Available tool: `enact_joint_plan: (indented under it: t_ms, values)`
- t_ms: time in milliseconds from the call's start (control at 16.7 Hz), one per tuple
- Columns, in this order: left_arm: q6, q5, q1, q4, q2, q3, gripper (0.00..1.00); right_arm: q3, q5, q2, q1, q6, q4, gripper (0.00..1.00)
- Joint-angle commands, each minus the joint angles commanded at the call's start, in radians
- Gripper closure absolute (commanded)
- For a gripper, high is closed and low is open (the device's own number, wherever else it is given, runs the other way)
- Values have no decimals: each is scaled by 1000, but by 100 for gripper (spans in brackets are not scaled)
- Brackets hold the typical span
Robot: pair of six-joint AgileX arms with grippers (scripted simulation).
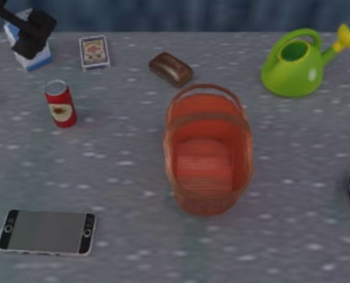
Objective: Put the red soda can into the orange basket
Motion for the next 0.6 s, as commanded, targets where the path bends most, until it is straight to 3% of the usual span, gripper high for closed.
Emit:
enact_joint_plan:
  t_ms: [300, 600]
  values:
    - [113, -14, -5, -250, 441, 417, 0, 0, 0, 0, 0, 0, 0, 0]
    - [185, -25, -6, -409, 722, 676, 0, 0, 0, 0, 0, 0, 0, 0]
